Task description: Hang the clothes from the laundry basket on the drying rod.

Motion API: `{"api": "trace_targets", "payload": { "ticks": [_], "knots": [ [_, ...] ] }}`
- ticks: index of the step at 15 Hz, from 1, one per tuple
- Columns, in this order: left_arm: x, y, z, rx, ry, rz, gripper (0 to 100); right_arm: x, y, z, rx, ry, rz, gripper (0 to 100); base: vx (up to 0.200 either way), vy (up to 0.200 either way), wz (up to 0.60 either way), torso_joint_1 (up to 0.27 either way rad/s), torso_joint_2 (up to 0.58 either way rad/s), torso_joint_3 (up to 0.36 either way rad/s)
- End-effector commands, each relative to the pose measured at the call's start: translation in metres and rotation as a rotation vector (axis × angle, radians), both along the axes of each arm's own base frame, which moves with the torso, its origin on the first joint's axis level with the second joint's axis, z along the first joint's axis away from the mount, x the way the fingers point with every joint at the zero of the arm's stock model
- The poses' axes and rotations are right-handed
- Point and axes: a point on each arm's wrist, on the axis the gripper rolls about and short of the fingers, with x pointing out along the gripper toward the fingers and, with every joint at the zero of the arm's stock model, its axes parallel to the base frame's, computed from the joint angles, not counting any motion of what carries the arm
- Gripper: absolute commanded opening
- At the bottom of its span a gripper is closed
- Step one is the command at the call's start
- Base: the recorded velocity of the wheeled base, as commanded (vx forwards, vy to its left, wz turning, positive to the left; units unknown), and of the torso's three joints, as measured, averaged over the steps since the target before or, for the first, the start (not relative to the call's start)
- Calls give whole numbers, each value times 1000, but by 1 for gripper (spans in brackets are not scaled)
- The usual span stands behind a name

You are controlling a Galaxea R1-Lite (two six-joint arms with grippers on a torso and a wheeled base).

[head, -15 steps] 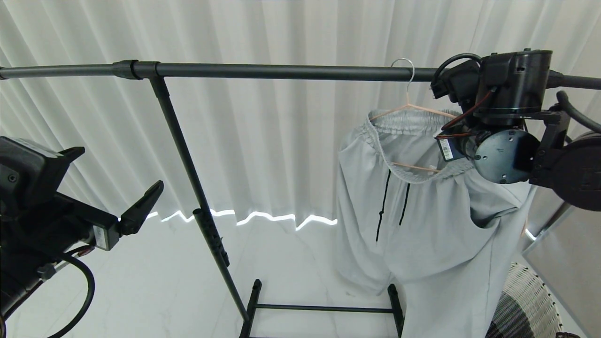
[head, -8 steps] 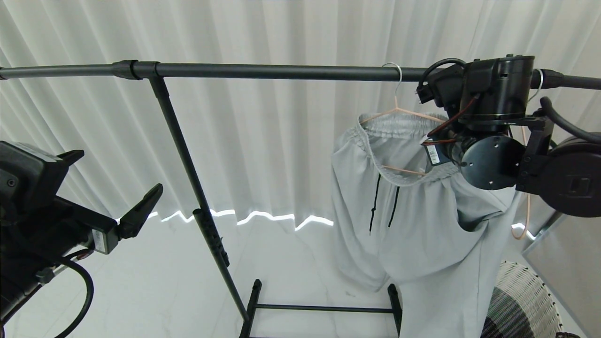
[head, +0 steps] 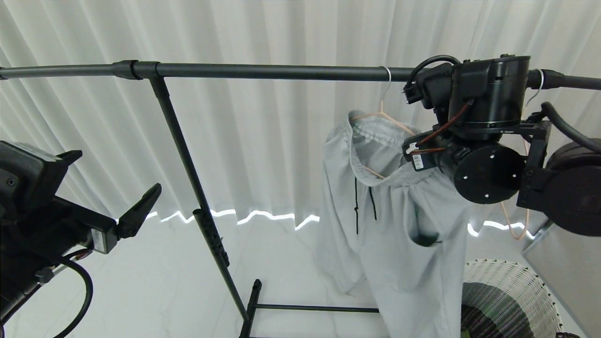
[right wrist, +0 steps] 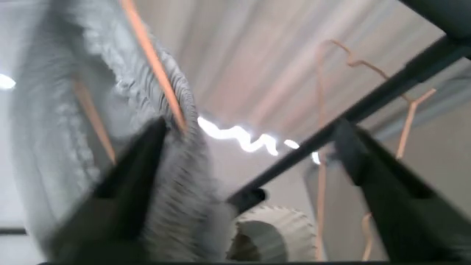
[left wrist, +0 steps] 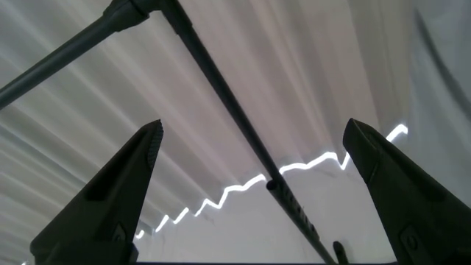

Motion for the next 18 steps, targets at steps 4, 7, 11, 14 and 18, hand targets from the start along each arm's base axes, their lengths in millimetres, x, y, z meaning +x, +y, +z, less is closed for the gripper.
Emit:
{"api": "trace_targets", "payload": {
  "ticks": [4, 7, 11, 14, 18],
  "knots": [
    [2, 4, -6, -8, 30, 40, 100, -43, -4, 19, 52, -37, 99, 100, 0, 0, 0, 0, 0, 0],
    [0, 7, -12, -6, 50, 56, 100, -57, -21, 40, 112, -83, 124, 100, 0, 0, 0, 0, 0, 0],
    [0, 8, -13, -5, 56, 60, 100, -79, -55, 42, 124, -90, 140, 100, 0, 0, 0, 0, 0, 0],
    [-1, 14, -16, -5, 62, 95, 100, -93, -90, 24, 53, -61, 102, 100, 0, 0, 0, 0, 0, 0],
    [-2, 16, -15, -5, 60, 112, 100, -103, -138, 9, -72, -46, 45, 100, 0, 0, 0, 0, 0, 0]
  ]
}}
